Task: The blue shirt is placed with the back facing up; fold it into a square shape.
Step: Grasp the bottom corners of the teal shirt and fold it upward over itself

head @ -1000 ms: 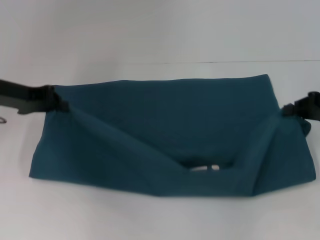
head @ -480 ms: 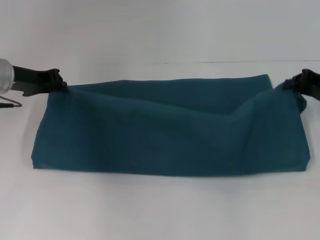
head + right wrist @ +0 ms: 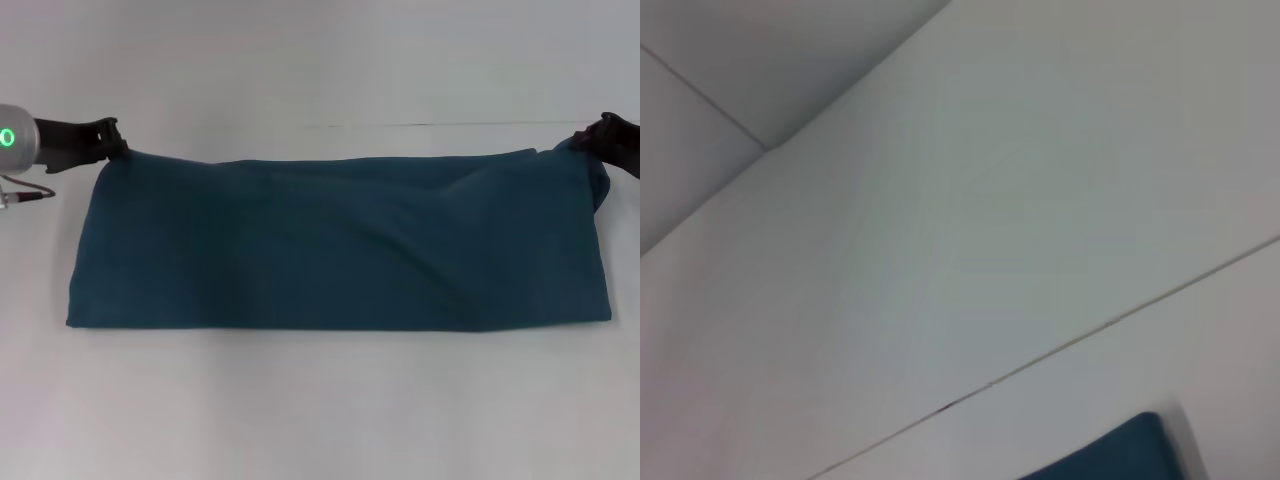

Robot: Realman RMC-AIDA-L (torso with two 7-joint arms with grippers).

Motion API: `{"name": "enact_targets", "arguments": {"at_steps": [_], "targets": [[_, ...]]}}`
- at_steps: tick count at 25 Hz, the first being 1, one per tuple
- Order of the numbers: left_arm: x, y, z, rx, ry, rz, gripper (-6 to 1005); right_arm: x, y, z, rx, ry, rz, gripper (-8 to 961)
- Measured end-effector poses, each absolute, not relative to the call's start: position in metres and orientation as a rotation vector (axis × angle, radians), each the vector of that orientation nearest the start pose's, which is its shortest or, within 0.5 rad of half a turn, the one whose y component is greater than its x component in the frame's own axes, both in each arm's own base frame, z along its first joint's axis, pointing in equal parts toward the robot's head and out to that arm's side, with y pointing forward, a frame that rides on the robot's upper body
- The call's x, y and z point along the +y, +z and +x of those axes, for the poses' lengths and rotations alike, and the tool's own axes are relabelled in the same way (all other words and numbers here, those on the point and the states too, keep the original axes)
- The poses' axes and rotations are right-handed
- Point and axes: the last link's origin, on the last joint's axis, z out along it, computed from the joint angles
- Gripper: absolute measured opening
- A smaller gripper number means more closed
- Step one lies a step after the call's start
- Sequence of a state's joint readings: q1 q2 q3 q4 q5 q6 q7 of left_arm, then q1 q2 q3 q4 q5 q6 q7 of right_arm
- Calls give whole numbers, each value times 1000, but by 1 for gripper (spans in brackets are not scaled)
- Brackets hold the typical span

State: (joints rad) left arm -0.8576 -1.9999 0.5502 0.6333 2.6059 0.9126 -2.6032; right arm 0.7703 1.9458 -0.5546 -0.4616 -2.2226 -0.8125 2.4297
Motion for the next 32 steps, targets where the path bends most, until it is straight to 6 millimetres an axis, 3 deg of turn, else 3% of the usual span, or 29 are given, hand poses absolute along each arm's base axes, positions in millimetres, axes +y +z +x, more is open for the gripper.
{"name": "enact_targets", "arguments": {"at_steps": [8, 15, 32], "targets": [[469, 51, -268, -1543, -373, -1748, 19, 454, 47, 302, 1666, 626, -1612, 68], [469, 52, -273, -1544, -378, -1719, 24, 462, 49, 297, 1636, 635, -1588, 71], [462, 56, -286, -1560, -372, -1684, 34, 484, 53, 267, 1549, 669, -1633, 77]]}}
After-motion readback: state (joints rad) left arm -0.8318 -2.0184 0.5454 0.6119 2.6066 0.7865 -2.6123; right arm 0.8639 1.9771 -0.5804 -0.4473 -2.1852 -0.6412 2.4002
